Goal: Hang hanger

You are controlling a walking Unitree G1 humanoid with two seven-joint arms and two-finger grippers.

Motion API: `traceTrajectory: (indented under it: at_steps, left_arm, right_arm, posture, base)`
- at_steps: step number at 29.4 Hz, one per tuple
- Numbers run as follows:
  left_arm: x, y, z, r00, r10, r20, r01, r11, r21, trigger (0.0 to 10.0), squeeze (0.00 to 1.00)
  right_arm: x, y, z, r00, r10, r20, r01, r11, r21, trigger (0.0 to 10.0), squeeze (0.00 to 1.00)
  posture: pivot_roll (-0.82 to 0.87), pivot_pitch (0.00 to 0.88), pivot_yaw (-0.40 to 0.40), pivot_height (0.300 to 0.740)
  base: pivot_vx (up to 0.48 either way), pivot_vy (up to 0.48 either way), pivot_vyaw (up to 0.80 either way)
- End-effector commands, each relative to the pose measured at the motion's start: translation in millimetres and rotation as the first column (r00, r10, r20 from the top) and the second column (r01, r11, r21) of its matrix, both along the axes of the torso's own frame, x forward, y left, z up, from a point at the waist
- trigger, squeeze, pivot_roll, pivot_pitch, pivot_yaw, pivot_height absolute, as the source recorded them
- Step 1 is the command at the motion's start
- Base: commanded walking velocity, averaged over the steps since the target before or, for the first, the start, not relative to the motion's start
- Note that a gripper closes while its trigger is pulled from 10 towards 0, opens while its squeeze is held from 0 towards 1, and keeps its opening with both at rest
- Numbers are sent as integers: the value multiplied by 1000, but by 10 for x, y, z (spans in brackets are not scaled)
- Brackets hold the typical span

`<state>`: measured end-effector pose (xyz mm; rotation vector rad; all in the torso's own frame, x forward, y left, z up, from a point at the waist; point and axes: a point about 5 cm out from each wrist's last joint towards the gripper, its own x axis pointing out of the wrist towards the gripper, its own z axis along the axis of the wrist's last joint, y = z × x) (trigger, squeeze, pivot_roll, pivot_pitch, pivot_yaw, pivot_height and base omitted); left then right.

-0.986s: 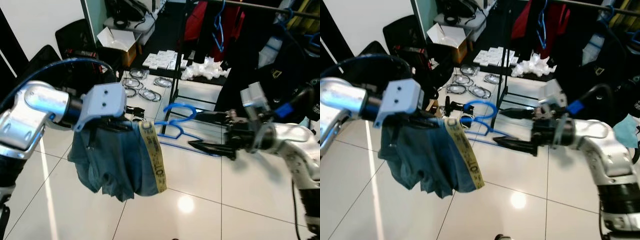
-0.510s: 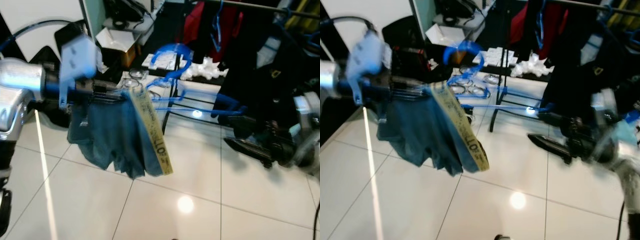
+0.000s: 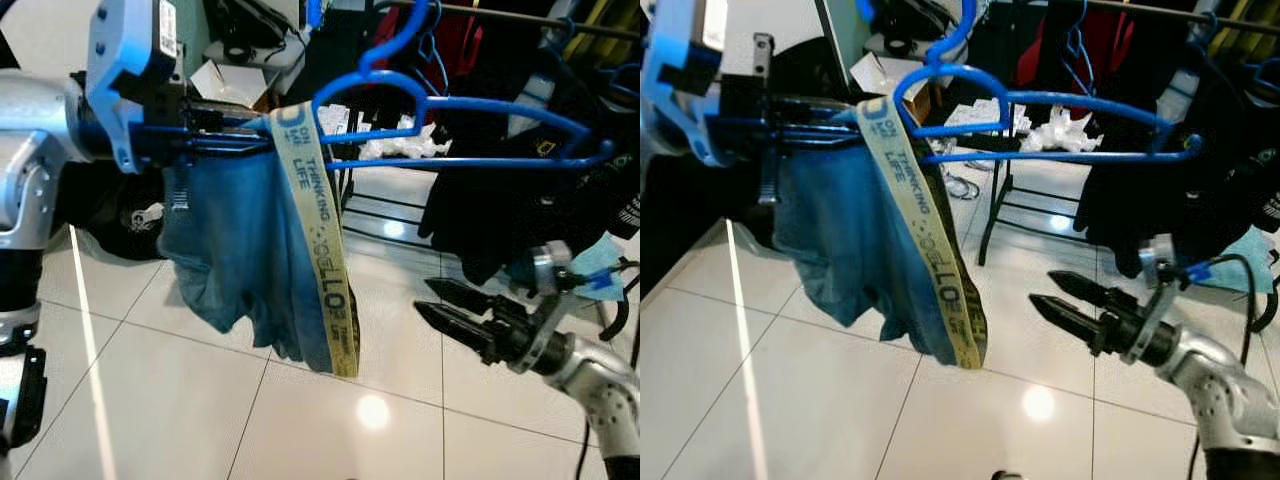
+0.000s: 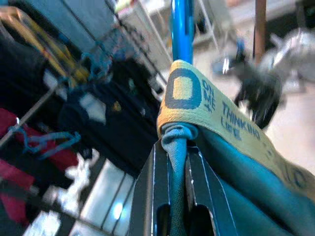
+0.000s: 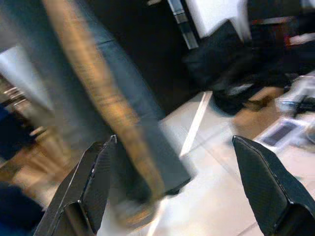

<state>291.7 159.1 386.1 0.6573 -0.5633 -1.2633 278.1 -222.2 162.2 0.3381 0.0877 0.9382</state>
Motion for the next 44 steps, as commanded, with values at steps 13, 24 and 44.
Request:
traceTrajectory:
  at_steps: [13, 24, 44]
  left_arm:
    - [-20, -182, 172, 995, -44, 93, 53, 994, -95, 10000, 0]
    - [5, -207, 206, 994, -36, 108, 48, 993, -112, 10000, 0]
    - [-122, -382, 441, 980, -91, 176, 127, 970, -209, 10000, 0]
  right_arm:
    - [2, 322, 28, 990, 139, -37, -140, 990, -33, 10000, 0]
    - [-115, 193, 127, 985, 173, -3, -173, 985, 7, 10000, 0]
    - [144, 346, -187, 991, 29, -131, -61, 967, -246, 10000, 0]
  posture:
    - [-24, 117, 23, 740]
    - [-30, 117, 27, 740]
    - [-16, 120, 29, 740]
  base:
    - [0, 0, 0]
    - [0, 0, 0]
    - [0, 0, 0]
